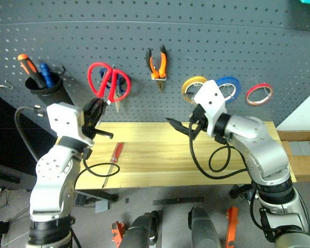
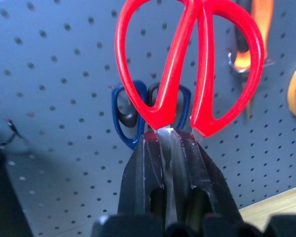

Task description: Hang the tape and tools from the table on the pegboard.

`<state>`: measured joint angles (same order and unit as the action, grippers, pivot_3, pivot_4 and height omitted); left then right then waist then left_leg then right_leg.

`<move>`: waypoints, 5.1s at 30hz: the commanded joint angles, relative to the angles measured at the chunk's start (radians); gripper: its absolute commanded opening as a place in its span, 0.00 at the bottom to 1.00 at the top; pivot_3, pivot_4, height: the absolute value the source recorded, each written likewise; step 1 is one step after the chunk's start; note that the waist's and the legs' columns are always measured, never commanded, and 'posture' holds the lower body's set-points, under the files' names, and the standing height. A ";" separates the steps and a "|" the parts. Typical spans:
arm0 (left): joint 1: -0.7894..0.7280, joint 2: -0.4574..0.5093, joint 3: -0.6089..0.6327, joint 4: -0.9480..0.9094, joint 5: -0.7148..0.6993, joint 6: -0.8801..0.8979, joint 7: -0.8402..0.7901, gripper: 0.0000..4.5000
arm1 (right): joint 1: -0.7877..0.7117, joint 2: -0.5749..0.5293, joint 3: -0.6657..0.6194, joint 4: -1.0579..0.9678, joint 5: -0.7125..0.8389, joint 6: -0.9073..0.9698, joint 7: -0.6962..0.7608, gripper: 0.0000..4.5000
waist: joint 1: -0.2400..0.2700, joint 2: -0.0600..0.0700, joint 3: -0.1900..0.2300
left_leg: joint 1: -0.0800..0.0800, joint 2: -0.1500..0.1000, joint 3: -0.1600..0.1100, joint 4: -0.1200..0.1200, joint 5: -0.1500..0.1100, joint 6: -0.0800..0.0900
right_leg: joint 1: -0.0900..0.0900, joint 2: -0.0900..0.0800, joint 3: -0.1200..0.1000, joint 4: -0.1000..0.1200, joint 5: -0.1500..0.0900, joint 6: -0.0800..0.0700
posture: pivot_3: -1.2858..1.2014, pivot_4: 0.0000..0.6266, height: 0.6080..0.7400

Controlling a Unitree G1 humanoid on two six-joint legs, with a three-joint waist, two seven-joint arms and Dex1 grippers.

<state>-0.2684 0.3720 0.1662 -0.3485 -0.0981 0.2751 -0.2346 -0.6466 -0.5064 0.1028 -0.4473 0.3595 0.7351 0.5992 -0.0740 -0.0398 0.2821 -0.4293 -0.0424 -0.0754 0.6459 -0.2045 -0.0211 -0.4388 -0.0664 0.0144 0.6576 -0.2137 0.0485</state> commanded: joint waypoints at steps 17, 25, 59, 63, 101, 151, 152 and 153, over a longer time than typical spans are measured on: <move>-0.095 -0.048 0.008 0.140 -0.001 0.027 0.066 0.01 | -0.077 0.023 -0.004 -0.005 -0.013 -0.021 0.007 1.00 | -0.008 0.000 0.000 | 0.000 0.000 0.000 0.000 0.000 0.000 | 0.000 0.000 0.000 0.001 0.000 0.000 | 0.46 0.39 1.00; -0.076 -0.035 -0.025 0.164 0.018 0.033 0.036 0.41 | -0.076 0.035 -0.002 -0.010 -0.010 -0.016 0.006 1.00 | -0.008 0.000 0.000 | 0.000 0.000 -0.001 0.000 0.000 0.000 | 0.000 0.000 0.000 0.001 0.000 0.000 | 0.46 0.39 1.00; -0.274 0.105 -0.084 0.927 0.031 0.396 -0.131 0.80 | -0.097 0.174 0.231 -0.022 0.001 0.376 -0.081 1.00 | -0.014 0.000 0.000 | 0.001 0.000 -0.001 -0.001 0.000 -0.001 | -0.002 -0.001 0.000 0.003 0.000 0.000 | 0.45 0.41 1.00; -0.221 0.100 -0.054 0.854 0.003 0.395 -0.136 0.49 | -0.112 0.167 0.227 -0.014 0.003 0.368 -0.070 1.00 | -0.014 0.000 0.000 | 0.001 0.000 -0.001 -0.001 0.000 -0.001 | -0.002 -0.002 0.000 0.003 0.000 0.000 | 0.45 0.39 1.00; -0.590 0.332 0.282 0.530 -0.085 -0.162 0.028 0.18 | -0.295 0.230 0.104 0.191 -0.040 -0.210 0.065 1.00 | -0.013 -0.006 -0.008 | 0.000 0.000 -0.001 0.000 0.000 -0.002 | -0.003 0.000 -0.001 0.003 0.003 -0.001 | 0.47 0.28 1.00; 0.212 -0.002 0.000 0.169 -0.145 -0.020 0.040 1.00 | 0.523 0.256 -0.161 0.364 -0.206 -0.581 -0.329 1.00 | 0.011 0.005 -0.133 | 0.034 0.014 0.012 -0.003 -0.002 -0.002 | 0.035 0.013 0.003 -0.013 -0.001 -0.009 | 0.49 0.09 1.00; 0.217 -0.008 0.005 0.194 -0.140 -0.038 0.039 1.00 | 0.526 0.258 -0.164 0.405 -0.223 -0.619 -0.341 1.00 | 0.011 0.005 -0.137 | 0.034 0.014 0.012 -0.003 -0.002 -0.003 | 0.035 0.013 0.003 -0.013 -0.001 -0.009 | 0.49 0.08 1.00; 0.219 -0.013 0.009 0.217 -0.128 -0.059 0.047 1.00 | 0.525 0.262 -0.169 0.444 -0.229 -0.646 -0.347 1.00 | 0.011 0.005 -0.140 | 0.034 0.014 0.013 -0.003 -0.002 -0.003 | 0.034 0.014 0.004 -0.013 -0.001 -0.009 | 0.49 0.06 1.00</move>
<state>-0.0398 0.3607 0.1452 -0.1314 -0.2473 0.2764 -0.2019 -0.1101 -0.2481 -0.0424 -0.0226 0.1456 0.1673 0.2708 -0.0626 -0.0350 0.1425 -0.3952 -0.0281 -0.0630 0.6428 -0.2065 -0.0239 -0.4047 -0.0528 0.0177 0.6451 -0.2146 0.0399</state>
